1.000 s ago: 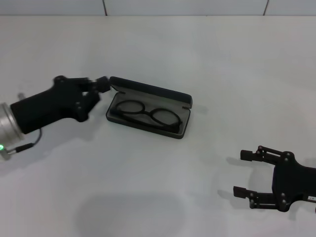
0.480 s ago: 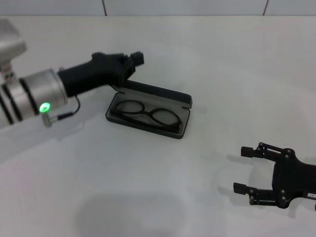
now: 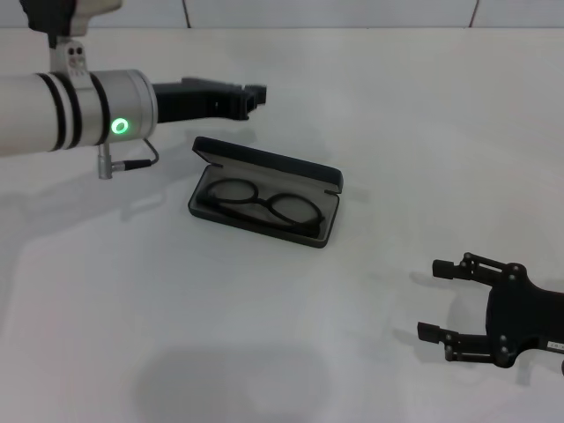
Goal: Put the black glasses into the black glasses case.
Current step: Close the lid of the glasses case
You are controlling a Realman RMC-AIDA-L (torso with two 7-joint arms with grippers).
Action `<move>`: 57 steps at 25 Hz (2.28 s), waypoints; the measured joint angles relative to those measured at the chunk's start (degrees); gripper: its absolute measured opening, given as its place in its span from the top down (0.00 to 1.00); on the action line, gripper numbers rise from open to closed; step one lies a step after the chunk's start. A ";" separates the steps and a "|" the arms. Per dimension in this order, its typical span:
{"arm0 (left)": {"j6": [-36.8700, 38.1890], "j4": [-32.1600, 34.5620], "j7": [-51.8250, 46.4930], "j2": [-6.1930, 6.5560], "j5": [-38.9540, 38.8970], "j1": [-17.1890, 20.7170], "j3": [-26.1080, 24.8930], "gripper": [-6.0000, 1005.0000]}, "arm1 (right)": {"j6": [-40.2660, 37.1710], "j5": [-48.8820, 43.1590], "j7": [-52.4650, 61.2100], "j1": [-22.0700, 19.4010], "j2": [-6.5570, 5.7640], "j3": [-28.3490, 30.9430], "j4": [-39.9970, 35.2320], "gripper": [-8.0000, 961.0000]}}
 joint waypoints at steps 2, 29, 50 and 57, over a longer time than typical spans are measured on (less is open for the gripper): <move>-3.10 3.49 -7.99 -0.02 3.65 1.25 3.97 0.99 | 0.22 0.07 -0.39 0.02 0.04 0.03 0.03 0.14; -23.33 7.22 -17.84 -0.13 2.49 9.27 23.00 0.99 | 2.04 0.88 -1.34 0.43 0.00 0.13 0.05 0.14; -26.75 7.61 -15.52 -0.10 2.63 12.45 28.93 0.99 | 2.09 0.87 -1.33 0.62 0.00 0.13 -0.28 0.14; -30.52 8.07 -10.31 -0.14 0.26 14.05 32.21 0.99 | 2.10 0.87 -1.05 0.70 -0.06 0.13 -0.45 0.14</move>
